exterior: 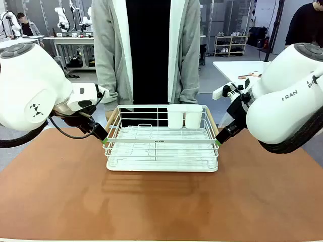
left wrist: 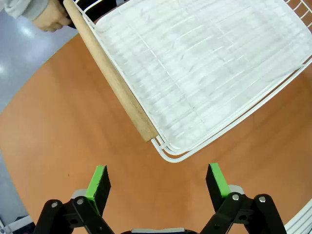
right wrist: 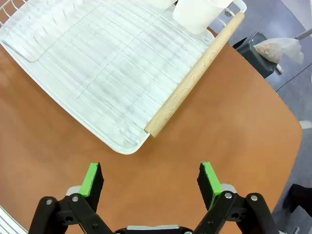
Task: Clean the table.
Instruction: Pick up the Lint Roller when the human hands it over.
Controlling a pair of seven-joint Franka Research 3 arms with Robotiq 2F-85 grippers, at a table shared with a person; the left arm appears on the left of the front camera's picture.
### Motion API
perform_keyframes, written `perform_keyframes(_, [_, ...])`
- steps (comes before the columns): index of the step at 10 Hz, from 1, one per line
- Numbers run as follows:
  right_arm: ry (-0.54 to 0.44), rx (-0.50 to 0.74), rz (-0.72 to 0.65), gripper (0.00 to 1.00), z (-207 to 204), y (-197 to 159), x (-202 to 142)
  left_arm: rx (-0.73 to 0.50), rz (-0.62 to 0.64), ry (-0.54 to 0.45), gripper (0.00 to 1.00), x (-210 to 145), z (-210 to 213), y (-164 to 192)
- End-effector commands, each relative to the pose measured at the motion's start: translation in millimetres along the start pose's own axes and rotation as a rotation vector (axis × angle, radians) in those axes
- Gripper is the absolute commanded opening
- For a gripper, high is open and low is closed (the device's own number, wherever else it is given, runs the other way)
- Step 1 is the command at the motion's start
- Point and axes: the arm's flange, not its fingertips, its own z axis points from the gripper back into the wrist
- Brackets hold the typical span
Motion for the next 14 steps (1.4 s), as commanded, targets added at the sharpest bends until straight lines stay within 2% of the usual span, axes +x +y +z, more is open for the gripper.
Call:
perform_keyframes(1, [0.0,0.0,0.0,1.0,0,0,0,0.0,0.0,0.0,1.0,0,0,0])
perform_keyframes(12, [0.0,-0.001,0.001,1.0,0,-1,0,0.0,-0.001,0.0,1.0,0,0,0])
perform_keyframes(13, [-0.069,0.01,-0.089,1.0,57,-26,16,-0.117,0.052,-0.086,1.0,33,51,21])
perform_keyframes(14, [-0.079,0.058,-0.178,1.0,106,-55,28,-0.216,0.112,-0.119,1.0,52,101,45])
